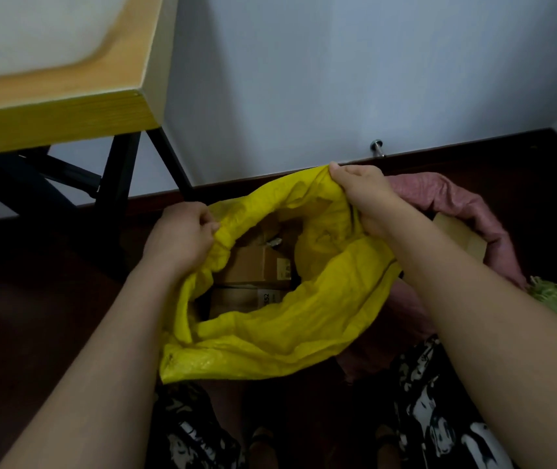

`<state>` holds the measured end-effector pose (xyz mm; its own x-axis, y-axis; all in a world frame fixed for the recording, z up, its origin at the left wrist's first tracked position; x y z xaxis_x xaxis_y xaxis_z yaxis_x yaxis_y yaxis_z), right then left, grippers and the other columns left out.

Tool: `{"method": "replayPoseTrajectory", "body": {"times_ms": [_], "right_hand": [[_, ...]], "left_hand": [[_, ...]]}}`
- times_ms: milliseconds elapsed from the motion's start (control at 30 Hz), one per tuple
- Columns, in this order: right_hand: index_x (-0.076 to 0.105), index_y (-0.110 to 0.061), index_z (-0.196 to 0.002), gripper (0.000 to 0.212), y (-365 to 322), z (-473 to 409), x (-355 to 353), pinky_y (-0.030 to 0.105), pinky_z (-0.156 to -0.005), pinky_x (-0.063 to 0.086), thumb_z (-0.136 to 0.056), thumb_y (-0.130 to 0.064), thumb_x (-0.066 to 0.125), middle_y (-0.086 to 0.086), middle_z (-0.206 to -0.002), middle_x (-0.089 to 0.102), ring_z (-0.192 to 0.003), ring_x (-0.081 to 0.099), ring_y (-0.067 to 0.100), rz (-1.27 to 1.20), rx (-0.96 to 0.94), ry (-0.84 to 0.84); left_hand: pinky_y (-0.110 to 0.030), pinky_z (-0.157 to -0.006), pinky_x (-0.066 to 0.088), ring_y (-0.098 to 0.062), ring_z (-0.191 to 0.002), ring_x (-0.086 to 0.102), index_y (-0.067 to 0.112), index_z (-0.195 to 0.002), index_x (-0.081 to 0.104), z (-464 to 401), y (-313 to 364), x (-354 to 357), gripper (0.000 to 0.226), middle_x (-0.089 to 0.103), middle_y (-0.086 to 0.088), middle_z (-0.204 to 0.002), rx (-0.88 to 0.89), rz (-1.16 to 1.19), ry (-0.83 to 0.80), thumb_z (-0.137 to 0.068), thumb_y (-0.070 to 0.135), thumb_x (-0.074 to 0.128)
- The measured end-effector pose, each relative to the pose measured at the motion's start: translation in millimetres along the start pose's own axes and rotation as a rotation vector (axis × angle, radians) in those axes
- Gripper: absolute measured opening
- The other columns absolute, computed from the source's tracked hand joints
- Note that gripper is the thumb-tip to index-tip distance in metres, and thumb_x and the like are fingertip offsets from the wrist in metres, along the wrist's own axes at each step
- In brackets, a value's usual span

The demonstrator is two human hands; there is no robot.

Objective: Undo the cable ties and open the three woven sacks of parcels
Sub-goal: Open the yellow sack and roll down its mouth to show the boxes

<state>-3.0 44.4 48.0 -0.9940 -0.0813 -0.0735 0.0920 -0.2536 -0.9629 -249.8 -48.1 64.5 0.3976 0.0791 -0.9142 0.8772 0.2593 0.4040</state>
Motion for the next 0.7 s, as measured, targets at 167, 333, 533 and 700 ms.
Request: {"method": "replayPoseTrajectory", "body": {"times_ms": [167, 333, 533, 700], "right_hand": [[0.063, 0.002, -0.099, 0.028, 3, -14, 6, 0.045, -0.075, 0.058, -0.095, -0.025, 0.059, 0.021, -0.094, 0.067, -0.078, 0.067, 0.029, -0.128, 0.132, -0.008], [0.061, 0.000, -0.105, 0.028, 6, -19, 9, 0.037, -0.052, 0.059, -0.095, -0.025, 0.059, 0.016, -0.083, 0.068, -0.062, 0.069, 0.022, -0.155, 0.218, -0.113], [0.064, -0.008, -0.097, 0.017, 11, -30, 20, 0.034, -0.061, 0.061, -0.096, -0.023, 0.058, 0.009, -0.079, 0.070, -0.072, 0.068, 0.021, -0.203, 0.161, -0.141], [0.044, -0.023, -0.135, 0.069, -9, -16, 8, 0.036, -0.097, 0.040, -0.079, -0.056, 0.067, 0.005, -0.122, 0.052, -0.120, 0.043, 0.021, 0.737, -0.187, -0.130]], "left_hand": [[-0.032, -0.069, 0.046, -0.013, -0.083, 0.054, 0.024, -0.093, 0.054, 5, 5, 13, 0.038, 0.056, 0.007, -0.091, 0.059, 0.024, -0.096, -0.072, 0.045, 0.078], [-0.033, -0.068, 0.046, -0.022, -0.082, 0.060, 0.017, -0.092, 0.066, -1, -1, 8, 0.013, 0.064, -0.004, -0.087, -0.024, 0.051, -0.035, -0.090, 0.029, 0.062], [-0.024, -0.042, 0.053, -0.013, -0.044, 0.063, 0.008, -0.092, 0.062, 4, -37, 15, 0.020, 0.065, -0.006, -0.059, -0.627, 1.062, -0.217, -0.098, 0.025, 0.051], [-0.024, -0.040, 0.052, -0.016, -0.049, 0.061, 0.009, -0.086, 0.057, 4, -43, 17, 0.026, 0.061, -0.007, -0.061, -0.726, 1.147, -0.218, -0.099, 0.029, 0.047]]}}
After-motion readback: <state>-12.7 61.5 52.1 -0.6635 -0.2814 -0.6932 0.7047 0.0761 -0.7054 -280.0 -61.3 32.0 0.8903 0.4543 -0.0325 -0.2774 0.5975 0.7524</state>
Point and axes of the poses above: each hand's wrist, its own z-axis away from the middle knuckle, its own x-axis out of the palm, y = z × x, the point moved 6 cm from there along -z, towards the middle knuckle
